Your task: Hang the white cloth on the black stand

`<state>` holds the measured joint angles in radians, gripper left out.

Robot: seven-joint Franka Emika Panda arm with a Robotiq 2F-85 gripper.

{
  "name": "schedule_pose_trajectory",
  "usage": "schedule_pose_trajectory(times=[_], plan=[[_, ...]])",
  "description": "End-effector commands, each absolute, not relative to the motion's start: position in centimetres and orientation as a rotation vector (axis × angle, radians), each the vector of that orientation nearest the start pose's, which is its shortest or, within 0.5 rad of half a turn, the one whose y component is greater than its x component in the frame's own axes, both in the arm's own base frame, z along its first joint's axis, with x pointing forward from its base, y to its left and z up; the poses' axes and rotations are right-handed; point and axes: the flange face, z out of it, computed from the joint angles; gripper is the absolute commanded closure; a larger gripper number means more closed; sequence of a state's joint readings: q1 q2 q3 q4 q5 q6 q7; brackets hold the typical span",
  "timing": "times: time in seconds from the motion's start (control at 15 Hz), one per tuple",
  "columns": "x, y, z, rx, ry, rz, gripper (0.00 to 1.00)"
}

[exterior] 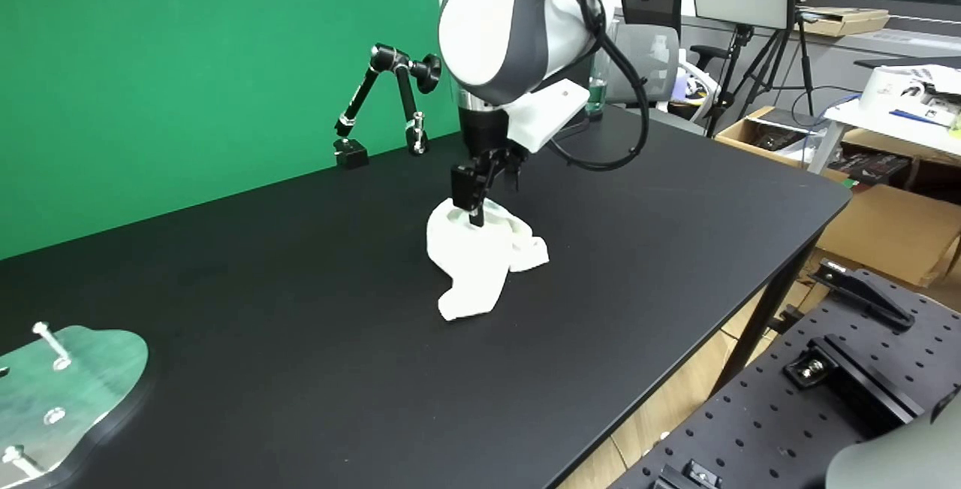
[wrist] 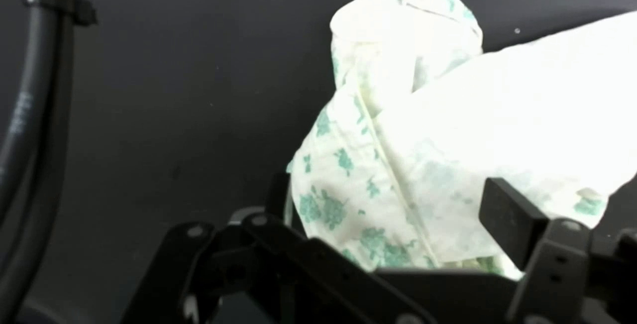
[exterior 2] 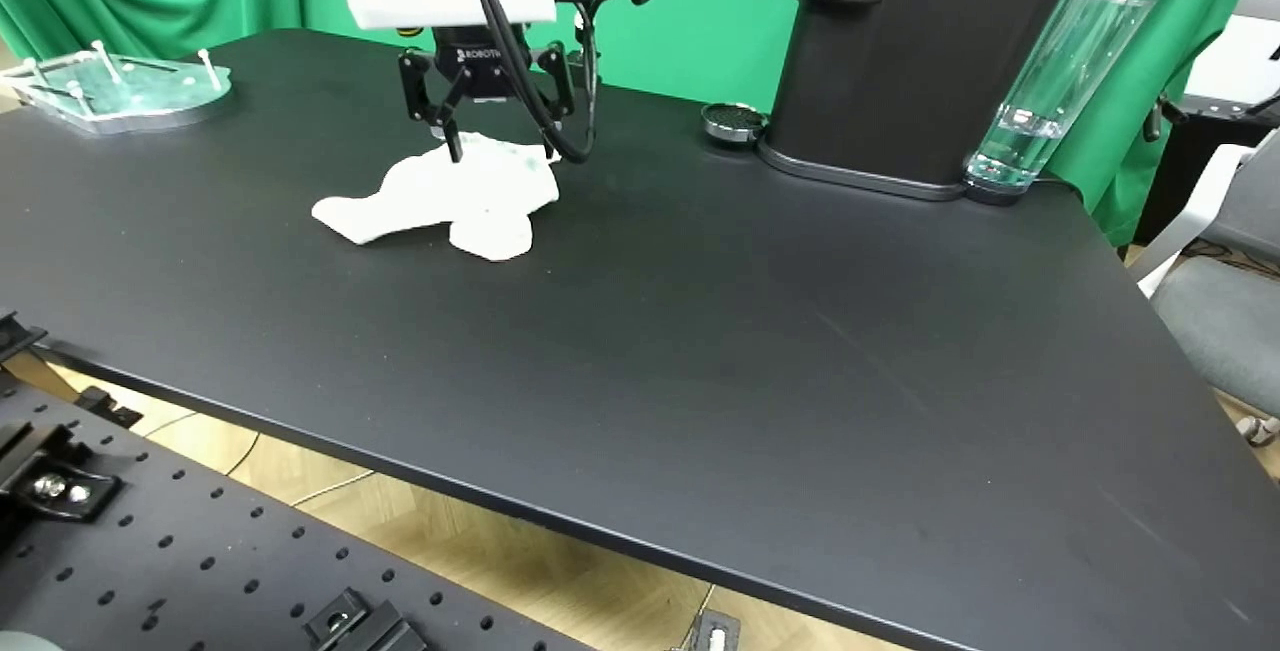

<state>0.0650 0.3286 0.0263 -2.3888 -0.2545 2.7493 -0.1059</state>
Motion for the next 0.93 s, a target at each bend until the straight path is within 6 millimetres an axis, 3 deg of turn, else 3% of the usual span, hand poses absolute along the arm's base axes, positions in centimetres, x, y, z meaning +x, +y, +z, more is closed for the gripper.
schedule_pose_trajectory(times=[0.0,0.6,0.87], plan=[[51.3,6.4,18.0,-3.125,-0.773,-0.079,0.32],[51.0,7.2,19.2,-3.082,-0.831,-0.057,0.95],[50.4,8.0,21.1,-3.078,-0.781,-0.024,1.0]])
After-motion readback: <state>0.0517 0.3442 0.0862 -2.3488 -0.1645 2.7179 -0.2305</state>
